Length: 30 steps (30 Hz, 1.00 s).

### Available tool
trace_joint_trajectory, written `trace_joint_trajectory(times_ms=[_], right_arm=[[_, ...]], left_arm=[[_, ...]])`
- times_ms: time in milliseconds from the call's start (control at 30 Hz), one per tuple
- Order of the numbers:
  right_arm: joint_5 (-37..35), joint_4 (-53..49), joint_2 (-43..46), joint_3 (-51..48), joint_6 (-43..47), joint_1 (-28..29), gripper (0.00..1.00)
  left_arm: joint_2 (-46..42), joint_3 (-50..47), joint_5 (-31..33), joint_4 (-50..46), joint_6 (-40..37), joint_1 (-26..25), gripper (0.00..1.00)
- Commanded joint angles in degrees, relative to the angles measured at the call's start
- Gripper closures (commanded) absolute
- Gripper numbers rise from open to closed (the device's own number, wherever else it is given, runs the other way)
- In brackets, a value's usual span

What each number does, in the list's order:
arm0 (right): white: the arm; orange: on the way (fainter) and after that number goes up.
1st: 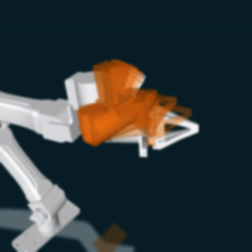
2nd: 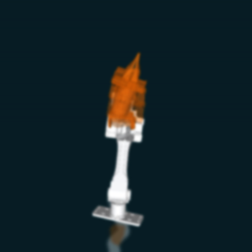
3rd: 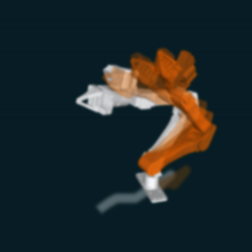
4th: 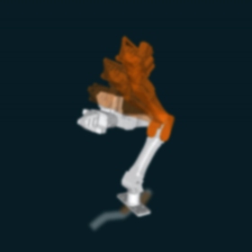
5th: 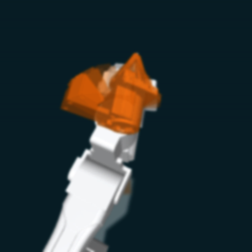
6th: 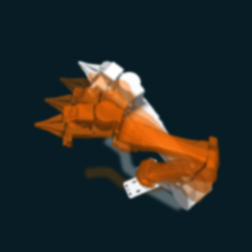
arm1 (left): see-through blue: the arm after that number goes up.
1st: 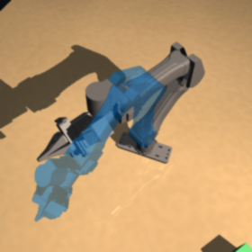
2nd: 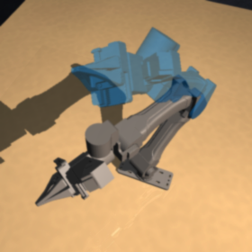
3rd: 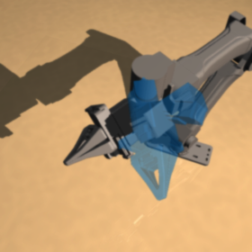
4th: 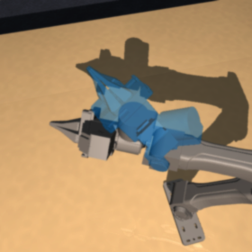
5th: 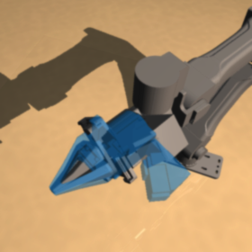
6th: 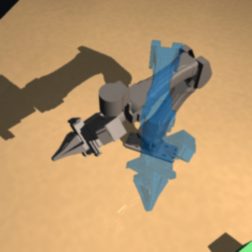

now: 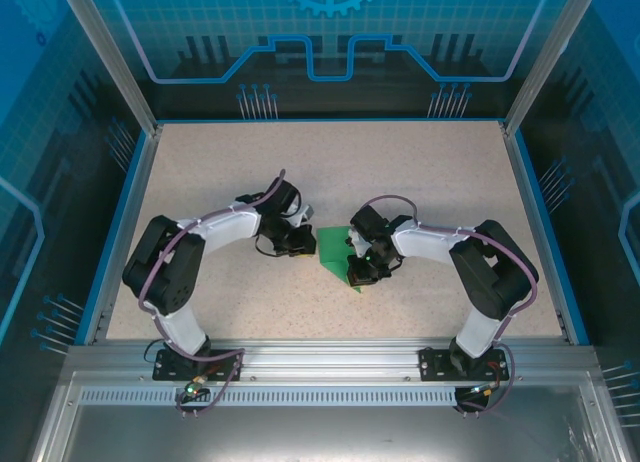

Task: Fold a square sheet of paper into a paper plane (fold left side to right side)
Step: Third fold the triangle at the center of the table.

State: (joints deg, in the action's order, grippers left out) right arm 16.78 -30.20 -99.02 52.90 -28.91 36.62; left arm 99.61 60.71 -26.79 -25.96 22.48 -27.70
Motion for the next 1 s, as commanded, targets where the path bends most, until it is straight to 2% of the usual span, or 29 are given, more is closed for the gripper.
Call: trace_joint_trajectory(times_ms=[0,133,433,733,967], right_arm=[[-3.9,-2.7,-2.7,-2.2,-1.2,-0.5,1.0],[-3.8,-2.7,-2.7,-2.2,-1.2,-0.6,1.0],[-3.0,-2.1,-1.0,-2.2,-1.5,-0.6,1.0],[0.6,-1.2,4.4,-0.8,-4.0,-0.4,1.0],[3.1,2.0,2.5,1.9,-6.4,1.5,1.0]], left_arm=[[0.3,0.4,-4.4,2.1,2.1,-4.0,0.9],[4.4,2.7,-3.9,3.4,3.0,-6.8,0.9],[11.3,5.9,-2.7,4.7,2.8,-7.4,0.9],[13.0,2.9,-0.1,4.2,1.8,-7.4,0.9],[13.9,2.5,1.6,3.8,1.5,-7.4,0.91]])
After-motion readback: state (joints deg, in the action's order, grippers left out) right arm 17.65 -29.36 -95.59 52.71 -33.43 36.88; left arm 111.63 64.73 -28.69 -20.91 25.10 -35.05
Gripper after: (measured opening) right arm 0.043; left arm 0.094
